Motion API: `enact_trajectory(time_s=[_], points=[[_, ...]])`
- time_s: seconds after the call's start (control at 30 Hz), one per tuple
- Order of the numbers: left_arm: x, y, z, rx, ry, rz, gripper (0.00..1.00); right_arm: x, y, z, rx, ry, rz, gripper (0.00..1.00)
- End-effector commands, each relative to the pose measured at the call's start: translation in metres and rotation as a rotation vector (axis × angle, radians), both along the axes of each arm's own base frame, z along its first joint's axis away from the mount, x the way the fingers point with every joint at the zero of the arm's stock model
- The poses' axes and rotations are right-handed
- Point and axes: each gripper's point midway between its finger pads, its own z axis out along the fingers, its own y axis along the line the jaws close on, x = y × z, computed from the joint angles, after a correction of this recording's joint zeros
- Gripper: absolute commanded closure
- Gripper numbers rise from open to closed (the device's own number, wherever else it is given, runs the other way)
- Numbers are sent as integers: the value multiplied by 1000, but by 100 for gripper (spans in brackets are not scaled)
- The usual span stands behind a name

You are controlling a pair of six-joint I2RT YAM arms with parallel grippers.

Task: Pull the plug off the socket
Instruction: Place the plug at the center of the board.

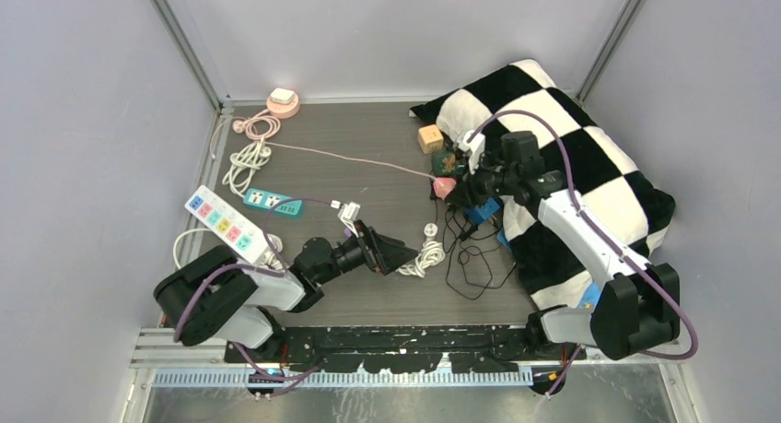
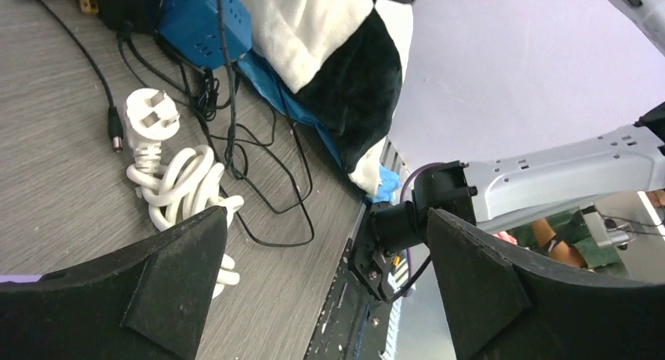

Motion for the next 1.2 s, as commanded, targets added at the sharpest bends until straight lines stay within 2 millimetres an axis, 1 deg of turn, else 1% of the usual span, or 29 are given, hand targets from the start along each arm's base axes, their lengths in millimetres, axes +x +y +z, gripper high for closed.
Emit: enact_trajectory(time_s=[0.0,0.17,0.27,0.33,0.43,0.5,0.57,0.6,0.67,0.73,0.77,0.9,1.0,1.03,1.1,1.13,1.17], points=[[-10,6,-1,118,-113,-38,0,19,-23,51,79,-36,-169,99],[-13,22,-7,292,-164,-38,0,30,-43,65,120,-53,-275,99],[-17,35,-9,371,-203,-34,0,38,-52,66,131,-53,-336,99],[-23,39,-9,393,-227,-52,0,42,-57,66,143,-52,-369,99],[-34,39,-9,397,-255,-117,0,40,-54,69,170,-39,-357,99],[-41,35,-11,398,-262,-171,0,37,-51,74,195,-33,-335,99],[-44,32,-14,404,-249,-202,0,37,-52,79,210,-41,-343,99],[-44,31,-15,404,-246,-205,0,40,-56,82,208,-55,-367,99],[-41,32,-15,410,-239,-185,0,49,-69,87,190,-89,-447,99],[-35,38,-16,434,-232,-141,0,59,-84,90,171,-134,-531,99],[-32,42,-15,450,-234,-112,0,61,-88,87,163,-138,-550,99],[-18,63,-2,498,-239,25,0,70,-88,77,163,-110,-571,99],[-6,87,14,528,-242,164,0,81,-91,71,157,-95,-599,99],[1,96,24,528,-257,229,0,85,-92,71,154,-95,-615,99],[3,109,30,539,-266,286,0,92,-98,69,139,-99,-656,99],[6,116,36,534,-278,326,0,97,-103,70,136,-106,-691,99],[8,120,37,543,-279,349,0,100,-108,72,132,-122,-724,99]])
